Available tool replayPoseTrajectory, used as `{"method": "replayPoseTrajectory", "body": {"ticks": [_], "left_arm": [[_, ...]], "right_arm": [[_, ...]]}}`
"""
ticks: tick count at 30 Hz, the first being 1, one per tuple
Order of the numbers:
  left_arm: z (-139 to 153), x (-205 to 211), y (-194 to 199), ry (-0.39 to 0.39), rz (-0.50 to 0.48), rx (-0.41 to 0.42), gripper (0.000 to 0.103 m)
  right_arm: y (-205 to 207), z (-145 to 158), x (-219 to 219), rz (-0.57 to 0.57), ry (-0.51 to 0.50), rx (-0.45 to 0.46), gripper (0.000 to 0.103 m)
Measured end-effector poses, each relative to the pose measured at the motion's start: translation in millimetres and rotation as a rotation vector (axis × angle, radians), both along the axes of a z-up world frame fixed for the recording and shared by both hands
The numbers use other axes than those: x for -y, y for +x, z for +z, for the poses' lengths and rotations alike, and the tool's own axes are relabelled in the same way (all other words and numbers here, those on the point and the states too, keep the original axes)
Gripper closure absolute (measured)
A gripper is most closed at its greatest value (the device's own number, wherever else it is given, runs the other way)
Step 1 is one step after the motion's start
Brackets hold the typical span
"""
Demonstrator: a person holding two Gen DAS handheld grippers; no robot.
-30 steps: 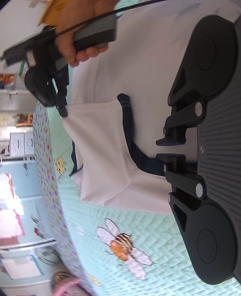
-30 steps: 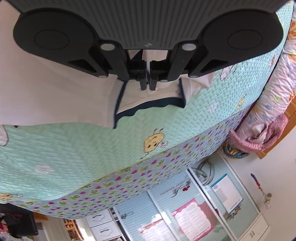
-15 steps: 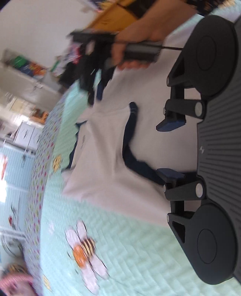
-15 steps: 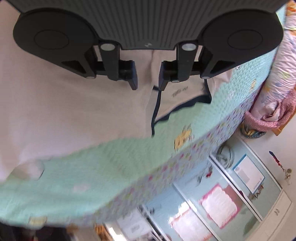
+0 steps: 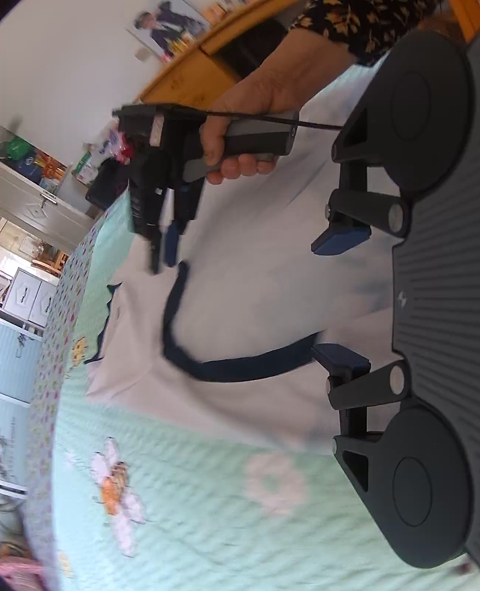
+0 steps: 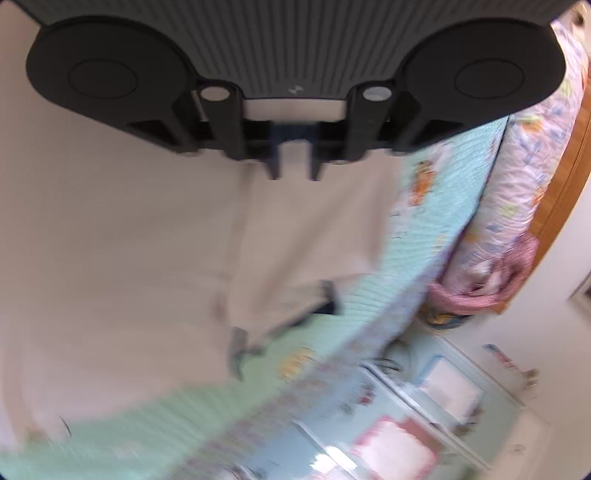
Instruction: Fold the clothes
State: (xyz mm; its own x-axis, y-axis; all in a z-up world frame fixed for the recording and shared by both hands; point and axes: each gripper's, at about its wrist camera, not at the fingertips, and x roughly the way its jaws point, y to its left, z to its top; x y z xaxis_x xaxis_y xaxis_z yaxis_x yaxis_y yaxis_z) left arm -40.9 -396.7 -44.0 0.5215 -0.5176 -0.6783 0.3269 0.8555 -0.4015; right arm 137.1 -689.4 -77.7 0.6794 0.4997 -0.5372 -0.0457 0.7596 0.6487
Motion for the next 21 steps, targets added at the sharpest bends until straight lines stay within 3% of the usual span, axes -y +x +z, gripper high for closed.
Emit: {"method": "replayPoseTrajectory", "body": {"ticks": [2, 3, 8, 11, 15, 18, 20, 21], "left_arm": [[-1.6, -1.2, -20.2, 0.020, -0.021, -0.012, 0.047], [-2.8, -1.4, -29.8, 0.032, -0.033, -0.012, 0.047], [-8.5, -2.5, -77.8, 0.095, -0.095, -0.009, 0.047], [-11.9, -3.1, -106.6, 0.132, -0.132, -0.008, 0.046], [-13.9, -0.8, -117.8, 0.149, -0.146, 0.005, 0.045], [-12.5, -2.4, -115.3, 0.123, -0.137, -0.001, 0.045], [-11.4, -3.2, -117.7, 0.121, -0.134, -0.001, 0.045], [-11.0, -3.6, -117.1, 0.121, -0.133, -0.001, 0.045]], "right_arm": [[-21.6, 17.5, -11.0, 0.054, -0.010, 0.032, 0.055], [-33.1, 17.0, -19.9, 0.094, 0.009, 0.002, 0.051], [-91.6, 3.1, -57.5, 0.241, 0.135, -0.141, 0.050], [-115.6, -7.2, -77.8, 0.250, 0.135, -0.156, 0.050], [-110.8, -18.7, -95.6, 0.233, 0.179, -0.165, 0.051], [-109.1, -29.5, -105.6, 0.227, 0.205, -0.176, 0.070], [-109.5, -35.6, -103.9, 0.202, 0.215, -0.190, 0.096], [-109.2, -38.1, -101.6, 0.188, 0.221, -0.196, 0.100]]}}
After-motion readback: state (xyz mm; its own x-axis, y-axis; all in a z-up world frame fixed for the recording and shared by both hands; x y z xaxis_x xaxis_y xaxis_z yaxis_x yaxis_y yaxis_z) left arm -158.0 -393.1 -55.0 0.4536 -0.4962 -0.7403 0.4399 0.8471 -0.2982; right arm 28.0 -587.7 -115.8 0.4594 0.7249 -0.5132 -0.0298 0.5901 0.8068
